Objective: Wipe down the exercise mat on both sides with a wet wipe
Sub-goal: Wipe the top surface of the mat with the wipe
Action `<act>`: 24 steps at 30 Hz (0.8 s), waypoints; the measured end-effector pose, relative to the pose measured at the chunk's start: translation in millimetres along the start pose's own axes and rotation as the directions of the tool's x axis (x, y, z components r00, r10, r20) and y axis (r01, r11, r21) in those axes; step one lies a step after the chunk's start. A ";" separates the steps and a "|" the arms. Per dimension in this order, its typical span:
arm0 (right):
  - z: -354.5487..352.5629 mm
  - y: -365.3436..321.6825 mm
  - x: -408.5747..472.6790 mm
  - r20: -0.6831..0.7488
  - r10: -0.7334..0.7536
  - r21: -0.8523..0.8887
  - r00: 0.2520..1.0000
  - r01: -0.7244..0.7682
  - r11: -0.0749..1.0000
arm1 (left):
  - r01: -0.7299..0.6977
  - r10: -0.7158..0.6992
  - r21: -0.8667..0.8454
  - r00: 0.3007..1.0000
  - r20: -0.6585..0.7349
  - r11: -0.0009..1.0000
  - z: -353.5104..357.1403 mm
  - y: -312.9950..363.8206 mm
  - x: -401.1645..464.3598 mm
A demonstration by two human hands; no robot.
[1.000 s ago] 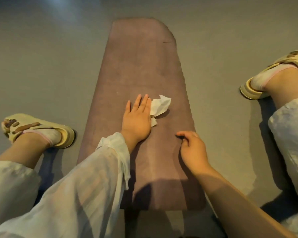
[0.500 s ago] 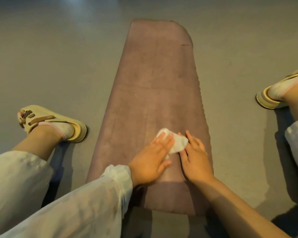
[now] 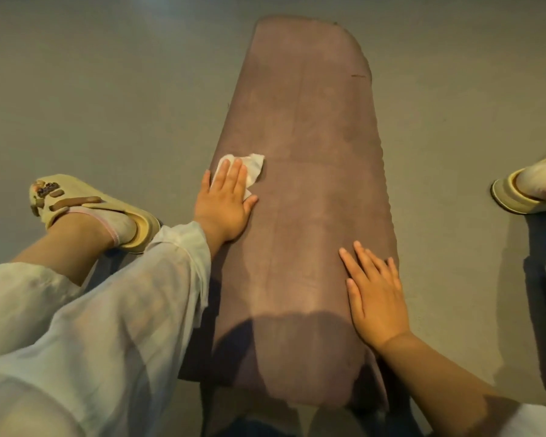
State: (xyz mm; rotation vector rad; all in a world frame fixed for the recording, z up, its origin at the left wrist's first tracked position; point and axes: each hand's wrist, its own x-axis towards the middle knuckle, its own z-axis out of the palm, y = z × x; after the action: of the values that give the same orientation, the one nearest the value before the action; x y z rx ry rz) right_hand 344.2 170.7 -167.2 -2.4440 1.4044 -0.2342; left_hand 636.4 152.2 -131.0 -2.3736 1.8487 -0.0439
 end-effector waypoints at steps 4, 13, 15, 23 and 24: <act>2.9 1.0 0.9 -0.020 -0.007 -0.022 1.000 0.007 1.000 | 0.005 0.004 -0.117 0.997 0.078 0.993 3.7 -1.9 -8.7; 3.9 -0.8 0.3 -0.064 -0.026 -0.030 0.998 0.024 0.999 | 0.047 -0.033 -0.205 0.997 0.071 0.978 19.9 31.4 -98.0; 4.6 -0.3 0.7 -0.062 -0.026 -0.044 0.998 0.024 0.999 | 0.126 -0.110 -0.199 0.990 0.088 0.972 20.9 33.9 -82.0; 7.7 0.7 3.2 -0.064 -0.001 -0.081 0.998 -0.004 0.997 | 0.280 -0.256 -0.223 0.958 0.128 0.934 8.8 26.9 27.2; 8.5 1.4 3.4 -0.069 -0.005 -0.086 0.998 -0.001 0.996 | 0.305 -0.277 -0.247 0.950 0.143 0.920 7.0 25.9 40.0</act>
State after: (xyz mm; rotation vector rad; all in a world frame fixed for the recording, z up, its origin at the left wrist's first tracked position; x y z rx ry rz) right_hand 347.3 168.7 -175.8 -2.5293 1.4696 -0.2672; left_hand 622.1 108.0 -143.4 -2.7543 1.5221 0.3158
